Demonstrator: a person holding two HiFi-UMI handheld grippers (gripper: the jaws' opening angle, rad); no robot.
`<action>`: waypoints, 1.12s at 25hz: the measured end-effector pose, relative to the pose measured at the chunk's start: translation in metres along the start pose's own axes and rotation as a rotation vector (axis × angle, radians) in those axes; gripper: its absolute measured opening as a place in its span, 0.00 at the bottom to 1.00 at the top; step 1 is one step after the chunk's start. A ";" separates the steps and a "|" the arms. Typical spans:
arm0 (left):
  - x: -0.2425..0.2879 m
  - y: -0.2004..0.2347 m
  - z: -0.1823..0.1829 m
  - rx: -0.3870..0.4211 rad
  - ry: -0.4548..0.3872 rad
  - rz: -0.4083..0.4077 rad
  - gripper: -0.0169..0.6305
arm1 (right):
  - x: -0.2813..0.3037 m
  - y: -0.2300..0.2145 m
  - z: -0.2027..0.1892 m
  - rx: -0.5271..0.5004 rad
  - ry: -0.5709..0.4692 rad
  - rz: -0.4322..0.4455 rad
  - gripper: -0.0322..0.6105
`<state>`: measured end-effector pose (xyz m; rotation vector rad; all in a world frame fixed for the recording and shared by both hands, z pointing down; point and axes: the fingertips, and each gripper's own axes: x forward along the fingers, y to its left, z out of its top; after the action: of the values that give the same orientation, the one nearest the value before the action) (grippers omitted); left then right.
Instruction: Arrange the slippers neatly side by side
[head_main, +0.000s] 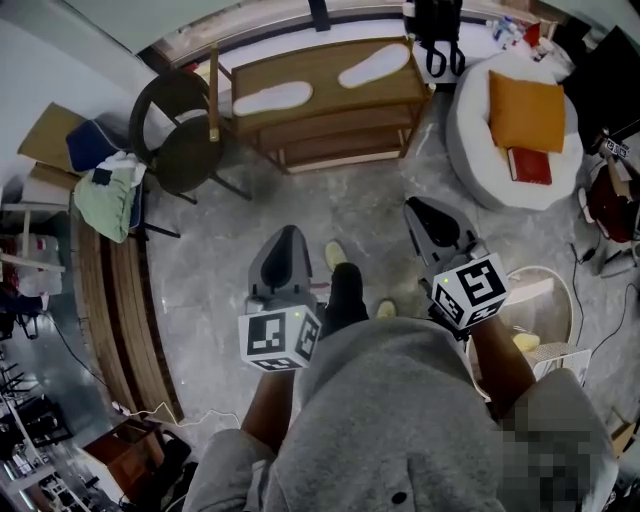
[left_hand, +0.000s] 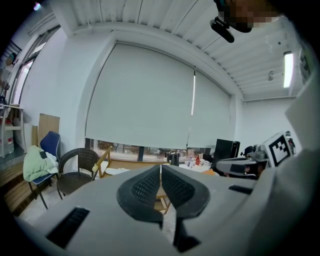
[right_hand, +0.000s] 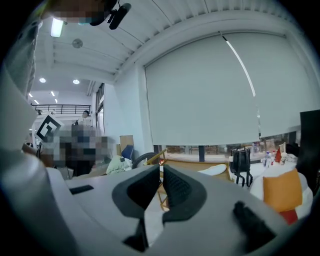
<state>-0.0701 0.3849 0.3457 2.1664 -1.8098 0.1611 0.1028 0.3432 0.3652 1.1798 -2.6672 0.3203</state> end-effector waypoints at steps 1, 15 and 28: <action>0.008 0.005 0.003 -0.004 0.000 0.001 0.06 | 0.009 -0.004 0.003 0.007 0.000 -0.001 0.11; 0.083 0.047 0.045 0.073 -0.003 -0.054 0.06 | 0.097 -0.028 0.040 0.003 0.014 -0.030 0.11; 0.125 0.107 0.061 0.036 -0.017 -0.071 0.06 | 0.172 -0.022 0.060 -0.034 0.022 -0.047 0.11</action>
<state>-0.1571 0.2327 0.3412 2.2602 -1.7487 0.1612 0.0001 0.1911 0.3573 1.2196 -2.6114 0.2772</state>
